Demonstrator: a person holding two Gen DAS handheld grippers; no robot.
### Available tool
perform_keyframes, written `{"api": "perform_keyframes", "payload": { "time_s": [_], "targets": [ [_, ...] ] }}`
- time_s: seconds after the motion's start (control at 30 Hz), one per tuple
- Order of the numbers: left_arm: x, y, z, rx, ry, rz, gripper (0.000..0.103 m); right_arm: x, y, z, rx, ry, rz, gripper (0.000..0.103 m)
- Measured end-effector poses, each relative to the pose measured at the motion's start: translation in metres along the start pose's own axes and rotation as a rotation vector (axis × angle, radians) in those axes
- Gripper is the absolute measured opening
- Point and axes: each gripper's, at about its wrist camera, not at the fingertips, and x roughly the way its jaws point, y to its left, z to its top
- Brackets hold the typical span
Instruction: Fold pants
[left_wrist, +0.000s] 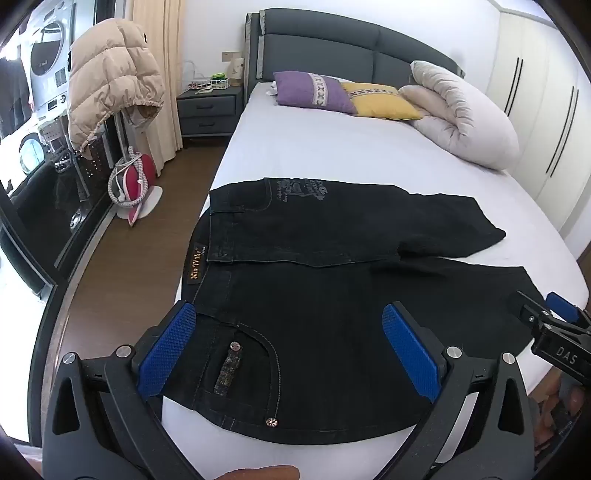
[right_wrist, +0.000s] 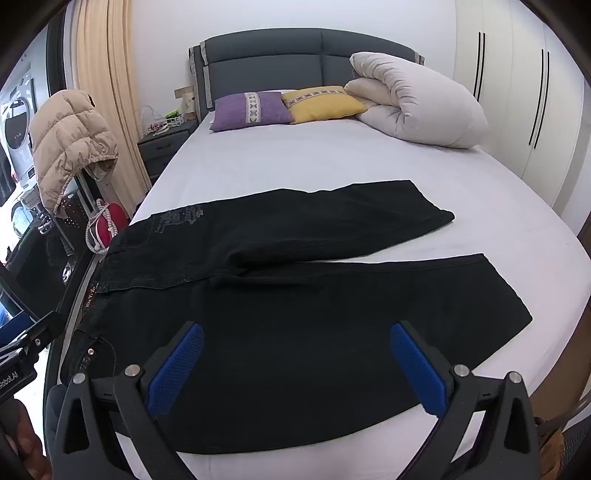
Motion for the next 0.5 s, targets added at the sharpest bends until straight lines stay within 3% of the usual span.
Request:
{"api": "perform_keyframes", "payload": {
  "time_s": [0.5],
  "targets": [
    [0.0053,-0.0028,-0.0010,0.012,0.028,0.046,0.103,0.0050,0.0023,-0.0038,-0.004,0.007,-0.004,0.103]
  ]
}}
